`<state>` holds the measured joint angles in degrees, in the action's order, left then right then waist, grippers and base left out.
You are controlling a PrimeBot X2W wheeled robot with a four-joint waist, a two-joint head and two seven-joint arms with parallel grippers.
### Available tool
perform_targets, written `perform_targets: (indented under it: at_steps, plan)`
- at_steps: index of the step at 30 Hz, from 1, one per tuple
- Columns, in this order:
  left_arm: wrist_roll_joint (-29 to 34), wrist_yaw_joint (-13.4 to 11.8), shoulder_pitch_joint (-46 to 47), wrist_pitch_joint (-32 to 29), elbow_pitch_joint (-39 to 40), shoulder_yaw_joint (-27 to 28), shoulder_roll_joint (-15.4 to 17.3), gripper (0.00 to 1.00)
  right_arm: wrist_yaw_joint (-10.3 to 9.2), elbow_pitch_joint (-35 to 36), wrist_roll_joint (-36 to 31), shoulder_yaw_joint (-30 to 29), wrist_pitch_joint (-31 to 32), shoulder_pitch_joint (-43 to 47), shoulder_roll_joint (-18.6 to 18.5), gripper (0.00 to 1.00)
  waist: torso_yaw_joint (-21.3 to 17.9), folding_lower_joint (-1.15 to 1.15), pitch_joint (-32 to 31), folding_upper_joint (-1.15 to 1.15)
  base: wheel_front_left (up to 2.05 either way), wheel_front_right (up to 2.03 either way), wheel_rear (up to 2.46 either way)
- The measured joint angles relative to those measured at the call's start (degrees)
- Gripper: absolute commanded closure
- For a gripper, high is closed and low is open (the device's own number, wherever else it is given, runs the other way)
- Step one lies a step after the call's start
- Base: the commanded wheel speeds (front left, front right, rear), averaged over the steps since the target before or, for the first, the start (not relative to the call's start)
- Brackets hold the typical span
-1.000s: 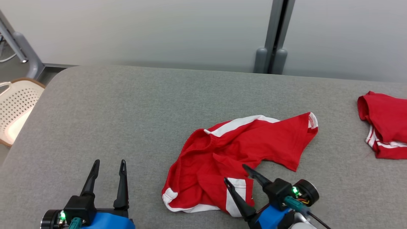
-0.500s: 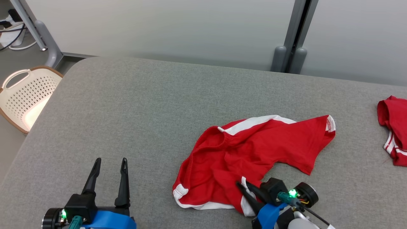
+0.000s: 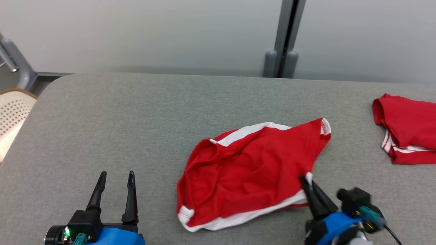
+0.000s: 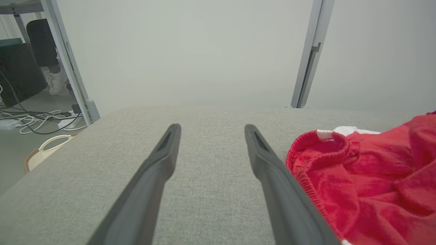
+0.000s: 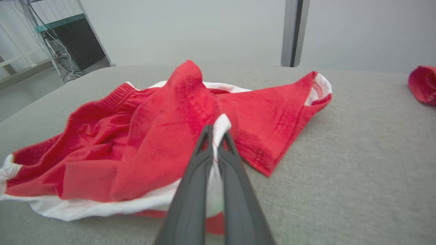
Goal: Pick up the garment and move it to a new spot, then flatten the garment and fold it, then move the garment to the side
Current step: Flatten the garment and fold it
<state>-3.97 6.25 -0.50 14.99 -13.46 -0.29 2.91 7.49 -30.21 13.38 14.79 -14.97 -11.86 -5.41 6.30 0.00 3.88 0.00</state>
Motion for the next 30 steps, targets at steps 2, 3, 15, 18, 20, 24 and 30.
perform_targets:
  at_steps: [2,3,15,18,20,24,30]
  plan:
    - [0.0,-0.1,0.0,0.0,0.0,-0.1,0.0,0.0,0.0,2.5,0.2,-3.6,0.0,2.9,0.2,1.0,-1.0,0.0,-0.1,0.0,0.0,0.0,0.0]
    - [0.0,-0.2,-0.1,0.0,0.0,-0.1,0.0,0.0,0.0,3.1,0.2,-5.1,0.0,4.5,0.3,1.0,-1.4,0.0,-0.2,0.0,0.0,0.0,0.0]
    - [0.0,-0.2,-0.6,0.0,0.0,-0.5,0.0,0.0,0.0,10.9,-0.8,-15.9,-0.1,13.5,2.3,0.0,-4.1,0.0,-0.9,0.0,0.0,0.0,0.0]
    - [0.1,-0.1,-0.7,0.0,0.0,-0.5,0.0,0.0,0.0,15.1,-1.8,-17.7,-0.1,13.7,2.4,0.0,-4.3,0.0,-1.2,0.0,0.0,0.0,0.0]
    - [0.2,-0.1,-0.9,0.0,-0.1,-0.4,0.0,0.0,0.0,18.1,-1.6,-18.0,-0.1,13.9,2.4,0.0,-4.3,0.0,-1.4,0.0,0.0,0.0,0.0]
    - [0.5,0.0,-1.2,0.0,-0.2,-0.4,0.0,0.0,0.0,24.2,-1.7,-17.0,-0.1,14.6,2.4,0.0,-4.3,0.0,-2.1,0.0,0.0,0.0,0.0]
    - [1.0,0.1,-1.7,0.0,-0.2,-0.5,0.0,0.0,0.0,30.0,-1.9,-14.8,-0.1,16.4,2.5,0.0,-3.9,0.0,-3.1,0.0,0.0,0.0,0.0]
